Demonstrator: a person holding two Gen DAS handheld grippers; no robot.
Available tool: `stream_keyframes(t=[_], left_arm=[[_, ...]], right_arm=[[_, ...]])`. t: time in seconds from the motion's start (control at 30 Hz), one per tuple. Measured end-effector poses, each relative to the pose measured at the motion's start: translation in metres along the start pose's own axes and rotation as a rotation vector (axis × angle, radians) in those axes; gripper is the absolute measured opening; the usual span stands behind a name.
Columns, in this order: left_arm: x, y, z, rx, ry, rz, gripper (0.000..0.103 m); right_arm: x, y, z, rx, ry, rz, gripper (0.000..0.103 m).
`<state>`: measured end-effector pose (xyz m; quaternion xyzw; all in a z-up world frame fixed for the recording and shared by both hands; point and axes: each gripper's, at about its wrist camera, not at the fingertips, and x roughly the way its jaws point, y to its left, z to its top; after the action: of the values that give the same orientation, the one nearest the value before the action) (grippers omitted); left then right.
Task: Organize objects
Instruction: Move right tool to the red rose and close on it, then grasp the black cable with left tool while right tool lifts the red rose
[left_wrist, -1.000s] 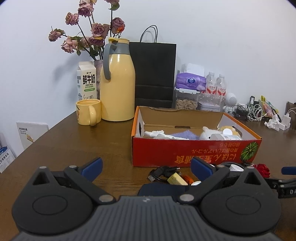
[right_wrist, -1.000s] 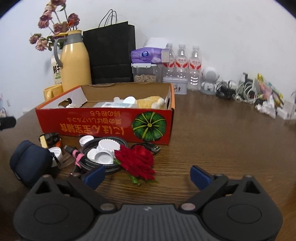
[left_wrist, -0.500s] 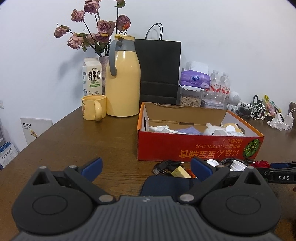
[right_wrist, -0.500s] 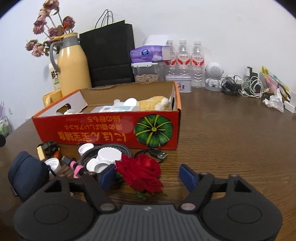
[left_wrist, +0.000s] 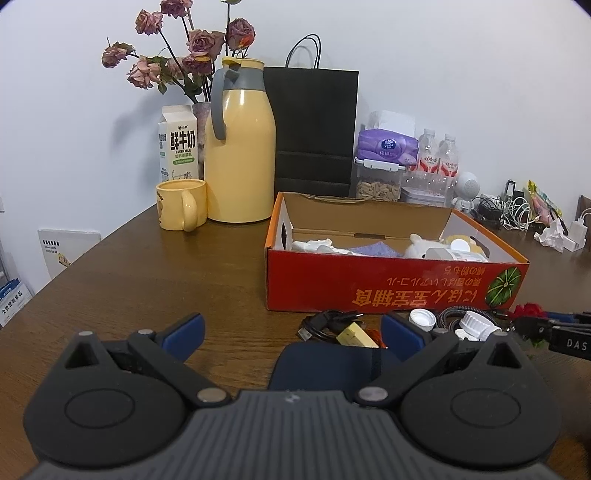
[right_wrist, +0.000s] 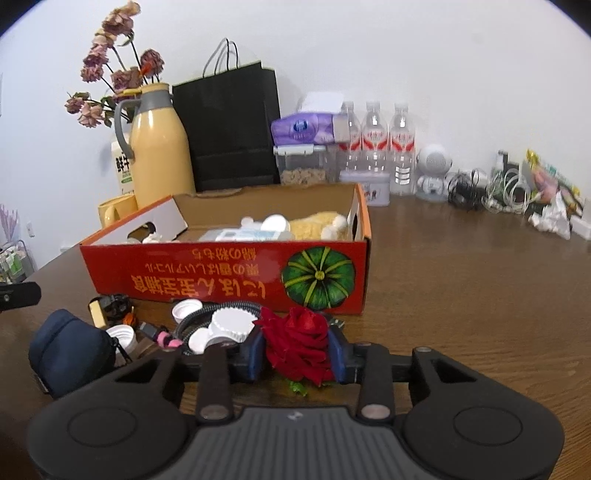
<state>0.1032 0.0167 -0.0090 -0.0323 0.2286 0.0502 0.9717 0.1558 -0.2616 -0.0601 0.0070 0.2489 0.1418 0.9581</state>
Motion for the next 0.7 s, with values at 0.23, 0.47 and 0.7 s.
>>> stream_keyframes(t=[0.23,0.47,0.7], left_arm=[[0.009,-0.003,0.002,0.008,0.028,-0.002,0.103],[0.033,-0.011,0.014,0.030,0.100,-0.007,0.103],[0.076,-0.027,0.033,0.080,0.197,0.007,0.103]], right_arm=[[-0.006,0.002,0.001,-0.018,-0.037,-0.010,0.034],[-0.008,0.004,0.000,-0.029,-0.050,-0.014,0.034],[-0.009,0.005,0.000,-0.037,-0.059,-0.017,0.034]])
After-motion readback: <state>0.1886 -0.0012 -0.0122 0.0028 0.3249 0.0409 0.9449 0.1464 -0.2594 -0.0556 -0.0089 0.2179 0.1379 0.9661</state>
